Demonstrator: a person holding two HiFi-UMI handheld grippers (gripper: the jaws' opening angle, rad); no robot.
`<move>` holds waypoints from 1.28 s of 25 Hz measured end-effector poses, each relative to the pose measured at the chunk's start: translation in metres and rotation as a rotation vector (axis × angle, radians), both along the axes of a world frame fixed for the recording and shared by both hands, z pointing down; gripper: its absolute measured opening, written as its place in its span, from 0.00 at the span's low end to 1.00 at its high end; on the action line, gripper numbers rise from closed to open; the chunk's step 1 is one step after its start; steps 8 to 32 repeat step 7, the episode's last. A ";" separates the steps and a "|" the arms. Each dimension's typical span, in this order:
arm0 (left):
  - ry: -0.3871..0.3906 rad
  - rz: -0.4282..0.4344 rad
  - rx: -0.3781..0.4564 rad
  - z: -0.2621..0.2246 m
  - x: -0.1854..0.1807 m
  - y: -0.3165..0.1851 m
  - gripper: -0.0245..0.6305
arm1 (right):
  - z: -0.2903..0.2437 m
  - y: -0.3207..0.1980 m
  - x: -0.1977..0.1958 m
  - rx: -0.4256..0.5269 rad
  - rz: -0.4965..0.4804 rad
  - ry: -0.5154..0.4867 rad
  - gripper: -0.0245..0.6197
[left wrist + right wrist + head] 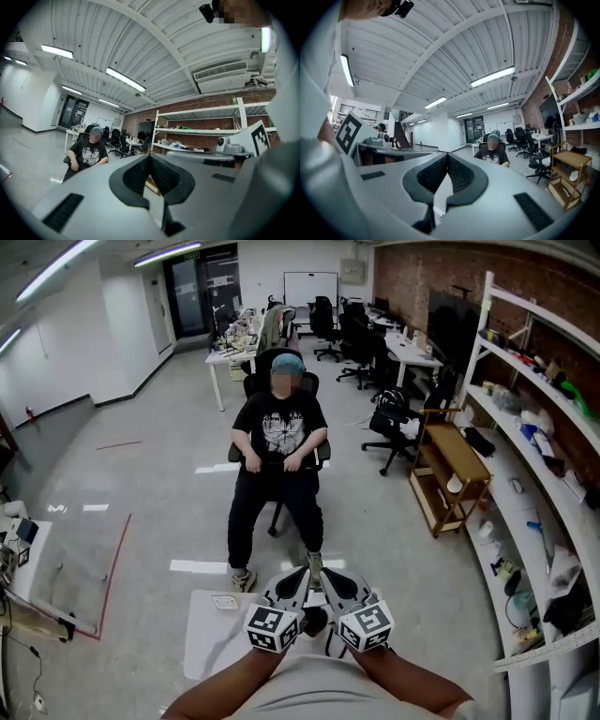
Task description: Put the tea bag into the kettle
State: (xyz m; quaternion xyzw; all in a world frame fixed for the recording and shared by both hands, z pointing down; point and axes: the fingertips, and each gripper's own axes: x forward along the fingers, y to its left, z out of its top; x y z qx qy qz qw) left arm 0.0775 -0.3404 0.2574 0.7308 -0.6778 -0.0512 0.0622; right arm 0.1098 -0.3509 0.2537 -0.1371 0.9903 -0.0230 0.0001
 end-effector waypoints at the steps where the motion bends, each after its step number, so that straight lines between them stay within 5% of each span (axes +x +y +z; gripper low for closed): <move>1: -0.002 0.004 0.000 0.000 0.000 0.000 0.05 | -0.001 0.001 0.000 0.005 0.005 -0.004 0.05; 32: -0.010 0.026 0.004 -0.002 -0.003 0.005 0.05 | -0.002 0.002 -0.001 0.002 0.047 -0.005 0.05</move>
